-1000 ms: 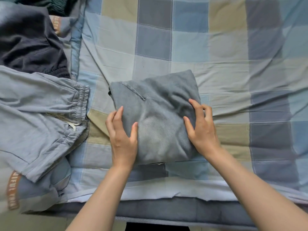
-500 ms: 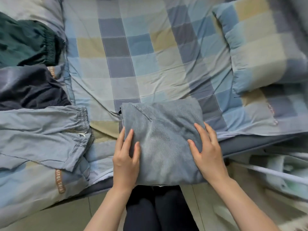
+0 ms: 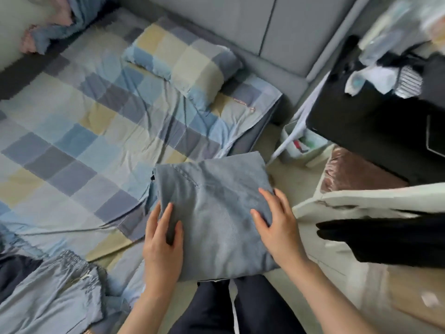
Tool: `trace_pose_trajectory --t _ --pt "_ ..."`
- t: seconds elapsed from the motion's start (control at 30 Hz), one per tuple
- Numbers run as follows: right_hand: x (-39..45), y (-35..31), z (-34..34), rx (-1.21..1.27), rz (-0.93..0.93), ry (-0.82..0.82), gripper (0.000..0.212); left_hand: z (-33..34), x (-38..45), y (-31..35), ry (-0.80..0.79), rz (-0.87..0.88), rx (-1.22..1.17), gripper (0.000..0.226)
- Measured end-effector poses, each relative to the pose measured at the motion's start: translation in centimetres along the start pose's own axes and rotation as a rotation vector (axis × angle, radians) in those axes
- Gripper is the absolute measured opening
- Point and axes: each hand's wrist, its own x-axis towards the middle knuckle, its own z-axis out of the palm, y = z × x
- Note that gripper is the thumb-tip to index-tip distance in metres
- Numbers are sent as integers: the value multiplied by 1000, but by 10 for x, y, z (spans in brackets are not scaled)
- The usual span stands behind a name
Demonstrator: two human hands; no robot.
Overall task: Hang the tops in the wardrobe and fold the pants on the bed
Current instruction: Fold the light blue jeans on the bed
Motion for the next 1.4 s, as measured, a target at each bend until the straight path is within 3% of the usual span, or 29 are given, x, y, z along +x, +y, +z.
trace_pose_trajectory --t 0.37,0.8,1.17,1.27,1.4 --pt "-156 110 -149 17 368 431 47 106 -93 135 -439 290 -51 46" --pt "-351 265 -295 -40 757 648 45 259 -299 268 -872 553 -78 42" --pt "-400 363 -352 -35 1142 912 45 418 -372 372 -1298 852 -3 41" --pt "-413 399 -372 -88 1254 1043 44 477 -406 403 -1471 919 -51 43" --pt "-435 456 -407 -231 1371 1229 51 552 -470 447 -1584 1050 -182 41"
